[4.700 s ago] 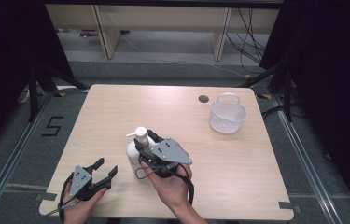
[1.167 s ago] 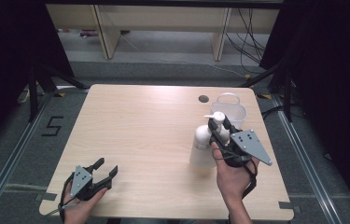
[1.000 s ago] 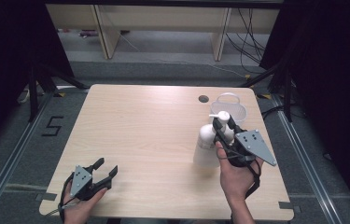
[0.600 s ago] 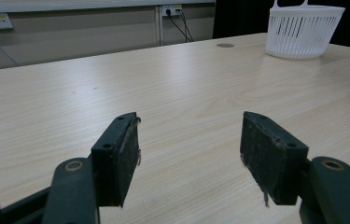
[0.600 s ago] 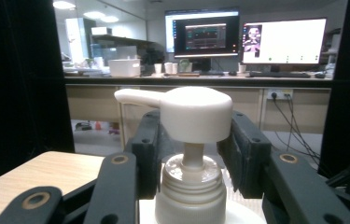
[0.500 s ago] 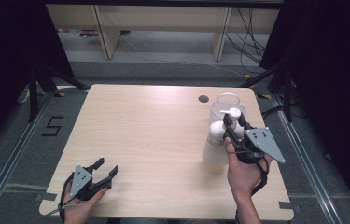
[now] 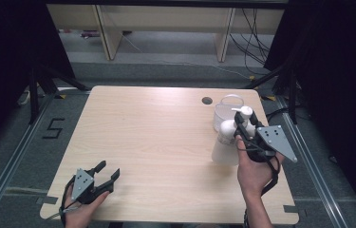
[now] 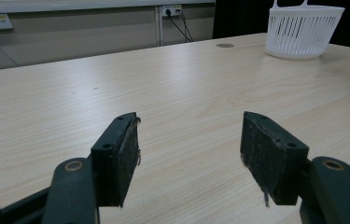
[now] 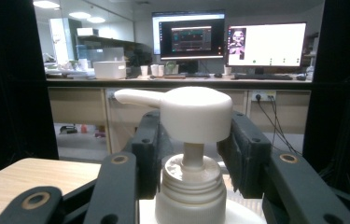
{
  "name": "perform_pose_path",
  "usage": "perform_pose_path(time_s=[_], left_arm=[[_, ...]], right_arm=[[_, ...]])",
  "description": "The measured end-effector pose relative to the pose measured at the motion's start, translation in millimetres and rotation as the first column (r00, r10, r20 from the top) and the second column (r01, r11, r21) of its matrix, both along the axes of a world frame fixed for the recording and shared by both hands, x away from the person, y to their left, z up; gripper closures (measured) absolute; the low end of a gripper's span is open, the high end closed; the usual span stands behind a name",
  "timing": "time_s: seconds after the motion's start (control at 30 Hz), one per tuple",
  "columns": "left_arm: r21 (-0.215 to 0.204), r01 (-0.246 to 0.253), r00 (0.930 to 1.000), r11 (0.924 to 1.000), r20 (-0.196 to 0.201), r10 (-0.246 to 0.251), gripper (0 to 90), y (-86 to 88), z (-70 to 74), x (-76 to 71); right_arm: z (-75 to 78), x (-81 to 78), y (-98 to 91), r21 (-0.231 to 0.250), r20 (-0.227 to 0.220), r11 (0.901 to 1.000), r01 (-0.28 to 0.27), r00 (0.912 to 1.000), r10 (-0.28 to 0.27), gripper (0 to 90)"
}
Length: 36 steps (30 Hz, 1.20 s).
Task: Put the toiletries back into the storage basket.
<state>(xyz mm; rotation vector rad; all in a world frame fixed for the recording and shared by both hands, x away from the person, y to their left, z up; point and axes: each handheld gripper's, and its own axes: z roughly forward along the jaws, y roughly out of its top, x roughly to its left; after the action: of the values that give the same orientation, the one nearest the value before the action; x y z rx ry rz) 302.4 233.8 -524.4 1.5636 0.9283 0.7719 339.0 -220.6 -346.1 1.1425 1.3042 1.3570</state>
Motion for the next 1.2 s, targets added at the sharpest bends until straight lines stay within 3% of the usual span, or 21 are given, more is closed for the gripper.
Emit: perform_pose_path(time_s=[0.6, 0.67, 0.77, 1.0, 1.07, 1.2], left_arm=[[-0.002, -0.001, 1.0, 1.0, 0.0, 0.001, 36.5, 0.1, 0.0, -0.1], [-0.003, -0.001, 1.0, 1.0, 0.001, 0.001, 36.5, 0.0, -0.1, 0.0], [-0.002, -0.001, 1.0, 1.0, 0.0, 0.001, 36.5, 0.0, 0.0, -0.2], [-0.002, -0.002, 1.0, 1.0, 0.0, 0.002, 36.5, 0.0, 0.0, -0.2], [-0.002, -0.001, 1.0, 1.0, 0.001, 0.001, 36.5, 0.0, 0.0, -0.1], [-0.001, -0.001, 1.0, 1.0, 0.0, 0.001, 36.5, -0.1, 0.0, -0.2]], right_arm=[[11.9, 11.4, -9.5, 0.022, 0.021, 0.9995, 0.023, 0.9995, -0.024, 60.6], [12.6, 13.5, -11.7, 0.005, 0.033, 0.9996, 0.029, 0.999, -0.029, 60.6], [12.8, 14.6, -11.3, 0.022, 0.023, 0.9993, 0.029, 0.9993, -0.03, 60.6], [15.1, 16.8, -13.6, 0.008, 0.027, 0.9991, 0.042, 0.9988, -0.042, 60.5], [16.1, 17.2, -12.6, 0.028, 0.03, 0.9991, 0.032, 0.999, -0.032, 60.6], [18.4, 17.7, -14.3, 0.011, 0.032, 0.9989, 0.046, 0.9984, -0.046, 60.6]])
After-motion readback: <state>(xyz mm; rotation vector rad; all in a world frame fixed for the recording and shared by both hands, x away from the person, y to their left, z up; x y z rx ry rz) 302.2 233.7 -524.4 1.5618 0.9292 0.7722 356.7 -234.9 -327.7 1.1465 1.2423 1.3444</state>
